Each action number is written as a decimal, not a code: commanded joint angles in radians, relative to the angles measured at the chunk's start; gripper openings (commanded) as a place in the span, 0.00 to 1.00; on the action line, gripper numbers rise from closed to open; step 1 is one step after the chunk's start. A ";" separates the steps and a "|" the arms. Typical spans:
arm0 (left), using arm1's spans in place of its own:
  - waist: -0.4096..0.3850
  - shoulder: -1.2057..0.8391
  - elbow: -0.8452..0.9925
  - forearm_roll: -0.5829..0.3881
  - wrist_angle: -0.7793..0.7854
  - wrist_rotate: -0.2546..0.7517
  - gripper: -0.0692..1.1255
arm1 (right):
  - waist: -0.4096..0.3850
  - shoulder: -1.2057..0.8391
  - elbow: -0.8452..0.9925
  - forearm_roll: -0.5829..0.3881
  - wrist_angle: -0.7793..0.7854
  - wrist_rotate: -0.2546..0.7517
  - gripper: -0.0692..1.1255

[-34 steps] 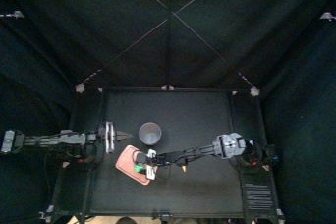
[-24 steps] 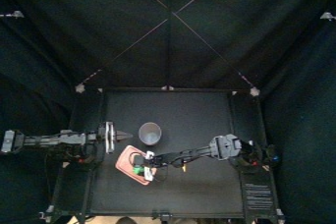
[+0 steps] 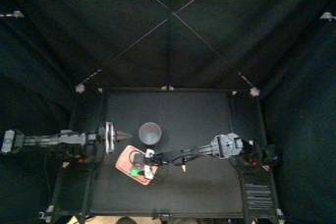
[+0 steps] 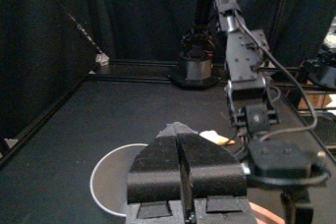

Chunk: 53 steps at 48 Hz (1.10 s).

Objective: Pick the green grapes then place it on the pink plate
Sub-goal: Drop green grapes on the pink plate and return to neutral

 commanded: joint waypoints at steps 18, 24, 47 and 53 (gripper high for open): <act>0.002 0.002 0.003 0.021 -0.003 0.005 0.16 | 0.023 -0.336 0.221 -0.201 -0.141 0.000 0.83; 0.002 0.002 0.011 0.034 -0.003 0.005 0.16 | 0.020 -0.414 0.342 -0.235 -0.276 0.000 0.83; 0.000 0.000 0.015 0.035 -0.003 0.003 0.16 | -0.055 -0.661 0.772 -0.278 -0.696 -0.006 0.84; -0.002 0.000 0.015 0.035 -0.003 0.003 0.16 | -0.095 -0.724 0.864 -0.276 -0.735 -0.005 0.84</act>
